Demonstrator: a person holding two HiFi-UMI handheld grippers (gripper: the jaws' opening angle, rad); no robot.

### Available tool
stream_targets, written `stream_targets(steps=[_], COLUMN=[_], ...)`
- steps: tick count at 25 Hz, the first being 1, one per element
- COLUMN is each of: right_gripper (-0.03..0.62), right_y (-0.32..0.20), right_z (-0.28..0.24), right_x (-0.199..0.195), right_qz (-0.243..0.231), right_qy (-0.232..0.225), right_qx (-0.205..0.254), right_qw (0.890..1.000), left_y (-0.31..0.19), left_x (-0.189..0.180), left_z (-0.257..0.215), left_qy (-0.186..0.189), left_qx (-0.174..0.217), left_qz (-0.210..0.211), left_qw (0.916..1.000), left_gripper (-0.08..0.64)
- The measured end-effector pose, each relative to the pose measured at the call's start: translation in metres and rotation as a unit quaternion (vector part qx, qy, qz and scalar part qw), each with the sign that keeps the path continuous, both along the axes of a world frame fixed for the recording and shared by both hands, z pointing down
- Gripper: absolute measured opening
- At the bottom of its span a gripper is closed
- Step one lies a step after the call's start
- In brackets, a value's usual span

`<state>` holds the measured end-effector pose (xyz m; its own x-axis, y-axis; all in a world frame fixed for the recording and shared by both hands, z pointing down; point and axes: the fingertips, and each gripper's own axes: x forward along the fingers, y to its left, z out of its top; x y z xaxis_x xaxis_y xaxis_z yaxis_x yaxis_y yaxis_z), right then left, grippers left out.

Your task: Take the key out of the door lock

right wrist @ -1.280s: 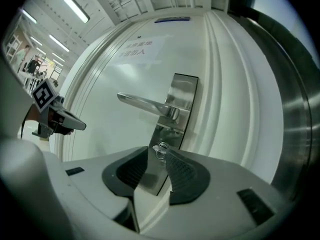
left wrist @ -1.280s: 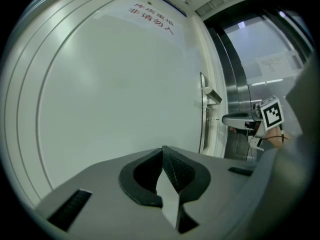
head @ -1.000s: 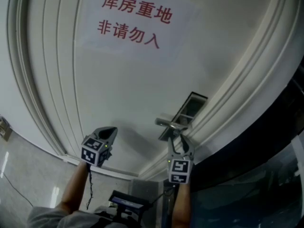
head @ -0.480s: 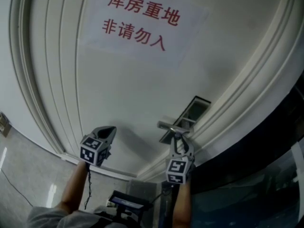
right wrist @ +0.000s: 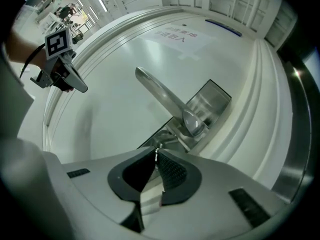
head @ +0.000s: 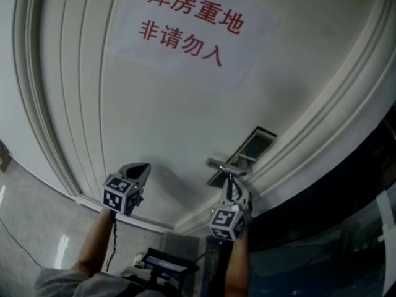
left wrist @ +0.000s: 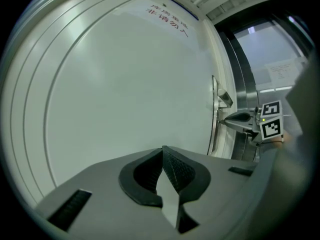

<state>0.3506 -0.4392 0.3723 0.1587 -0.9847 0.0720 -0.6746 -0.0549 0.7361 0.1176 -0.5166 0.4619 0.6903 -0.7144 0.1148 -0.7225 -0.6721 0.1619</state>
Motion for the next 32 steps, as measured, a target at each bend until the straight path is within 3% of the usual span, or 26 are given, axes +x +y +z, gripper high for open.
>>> stream_targets(steps=[5, 10, 14, 28, 32], right_gripper=[0.028, 0.023, 0.023, 0.020, 0.018], right_y=[0.001, -0.002, -0.002, -0.001, 0.000], right_z=[0.005, 0.010, 0.012, 0.014, 0.014], right_x=[0.002, 0.003, 0.002, 0.001, 0.001], right_qz=[0.008, 0.009, 0.010, 0.008, 0.004], right_qy=[0.013, 0.094, 0.118, 0.165, 0.153], right_qx=[-0.003, -0.015, -0.024, -0.036, -0.035], right_qw=[1.000, 0.995, 0.993, 0.986, 0.988], left_y=[-0.001, 0.000, 0.001, 0.006, 0.005], left_x=[-0.002, -0.002, -0.003, -0.002, -0.002], left_z=[0.000, 0.000, 0.002, 0.000, -0.002], left_qy=[0.003, 0.005, 0.004, 0.012, 0.012], left_qx=[0.000, 0.000, -0.003, -0.002, -0.001], left_qz=[-0.003, -0.002, -0.004, -0.003, -0.004], left_qw=[1.0000, 1.0000, 1.0000, 0.9999, 0.9999], left_gripper=[0.008, 0.008, 0.008, 0.008, 0.008])
